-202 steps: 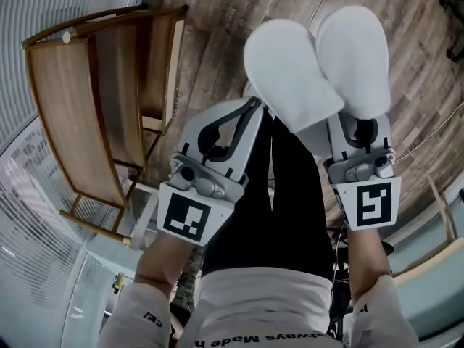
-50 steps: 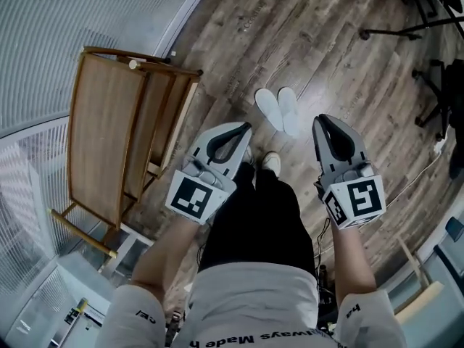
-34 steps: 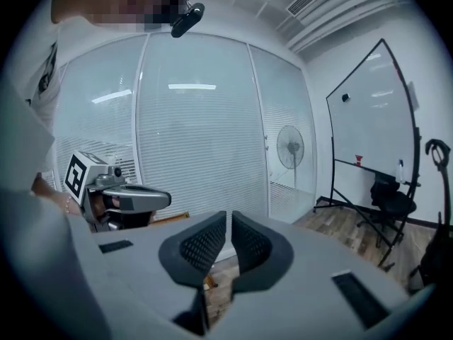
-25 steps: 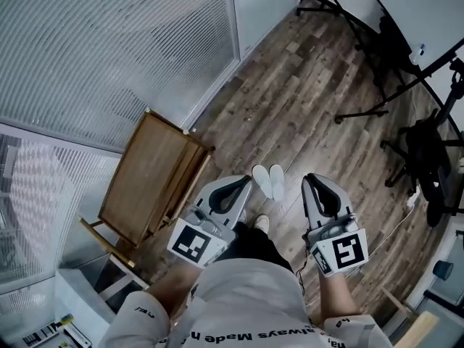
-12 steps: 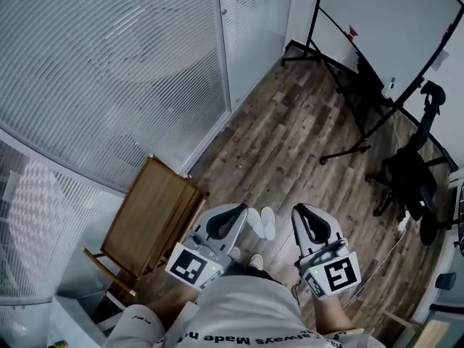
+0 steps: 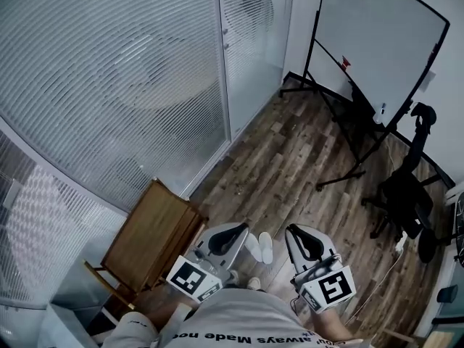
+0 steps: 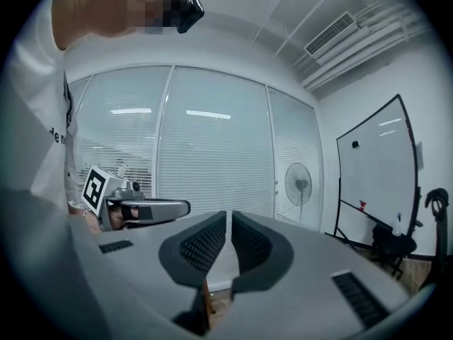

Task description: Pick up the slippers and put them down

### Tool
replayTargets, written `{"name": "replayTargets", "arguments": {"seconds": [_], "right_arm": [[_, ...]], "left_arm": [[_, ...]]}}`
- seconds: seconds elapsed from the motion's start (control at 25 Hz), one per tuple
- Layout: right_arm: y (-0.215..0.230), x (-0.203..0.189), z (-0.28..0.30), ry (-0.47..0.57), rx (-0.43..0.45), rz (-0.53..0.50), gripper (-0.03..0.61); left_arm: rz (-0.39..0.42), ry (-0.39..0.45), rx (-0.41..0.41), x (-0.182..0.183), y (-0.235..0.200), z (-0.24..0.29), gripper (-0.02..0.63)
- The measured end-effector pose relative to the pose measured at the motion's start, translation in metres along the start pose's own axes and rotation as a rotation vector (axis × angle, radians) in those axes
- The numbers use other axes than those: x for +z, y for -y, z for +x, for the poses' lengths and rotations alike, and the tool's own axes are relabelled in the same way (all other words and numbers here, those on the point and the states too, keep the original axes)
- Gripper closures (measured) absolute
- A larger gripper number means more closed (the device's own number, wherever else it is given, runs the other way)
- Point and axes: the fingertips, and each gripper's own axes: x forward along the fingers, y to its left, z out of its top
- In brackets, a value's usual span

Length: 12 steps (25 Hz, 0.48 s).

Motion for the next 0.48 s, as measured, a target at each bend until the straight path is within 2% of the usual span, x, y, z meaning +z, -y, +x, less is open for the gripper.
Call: {"name": "replayTargets", "arguments": {"seconds": [0.48], "right_arm": [[-0.012,0.011,-0.007,0.015,0.007,0.007,0.548]], "left_arm": [[0.008,0.001,0.001,0.009,0.004,-0.011,0.602]]}}
